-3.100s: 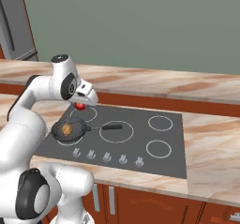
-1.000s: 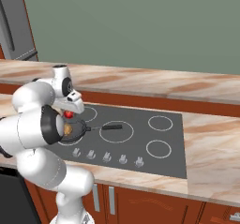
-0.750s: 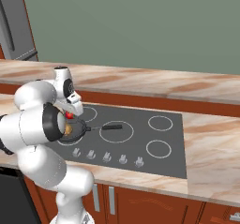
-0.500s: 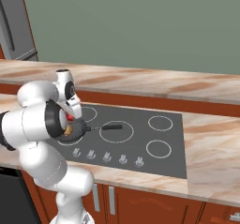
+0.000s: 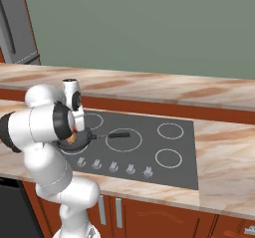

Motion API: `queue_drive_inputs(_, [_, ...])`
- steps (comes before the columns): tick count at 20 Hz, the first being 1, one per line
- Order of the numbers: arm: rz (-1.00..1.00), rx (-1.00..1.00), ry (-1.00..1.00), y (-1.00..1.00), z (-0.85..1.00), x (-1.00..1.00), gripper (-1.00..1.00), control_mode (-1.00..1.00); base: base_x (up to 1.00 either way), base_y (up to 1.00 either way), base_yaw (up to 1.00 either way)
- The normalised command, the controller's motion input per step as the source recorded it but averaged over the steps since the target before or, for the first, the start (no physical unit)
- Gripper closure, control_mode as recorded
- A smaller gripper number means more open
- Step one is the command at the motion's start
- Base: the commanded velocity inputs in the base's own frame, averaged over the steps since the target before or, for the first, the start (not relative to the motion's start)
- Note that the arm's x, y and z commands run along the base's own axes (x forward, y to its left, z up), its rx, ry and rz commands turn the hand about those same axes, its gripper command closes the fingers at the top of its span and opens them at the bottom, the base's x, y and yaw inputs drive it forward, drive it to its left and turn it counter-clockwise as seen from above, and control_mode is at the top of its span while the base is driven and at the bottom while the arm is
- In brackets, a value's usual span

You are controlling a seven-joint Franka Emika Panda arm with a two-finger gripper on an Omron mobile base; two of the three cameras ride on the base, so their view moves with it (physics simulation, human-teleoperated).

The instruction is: Place the pan on the front left burner on the stove. Then place the tomato and the onion in the pan and turn on the front left burner.

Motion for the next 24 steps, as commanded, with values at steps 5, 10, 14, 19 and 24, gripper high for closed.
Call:
queue_drive_inputs(5, [-0.19,0.00,0.07,0.00,-0.26,0.00,1.00,-1.00,0.00,0.00,0.00])
queue_drive_inputs(10, [-0.16,0.00,0.02,0.00,-0.15,0.00,1.00,-1.00,0.00,0.00,0.00])
queue_drive_inputs(14, [-0.15,-0.02,0.00,0.00,-0.05,-0.03,1.00,-1.00,0.00,0.00,0.00])
queue_drive_inputs(19, [-0.13,-0.05,0.00,0.00,-0.10,-0.20,-1.00,-1.00,0.00,0.00,0.00])
queue_drive_inputs(24, [-0.12,-0.05,0.00,0.00,0.02,-0.26,-1.00,-1.00,0.00,0.00,0.00])
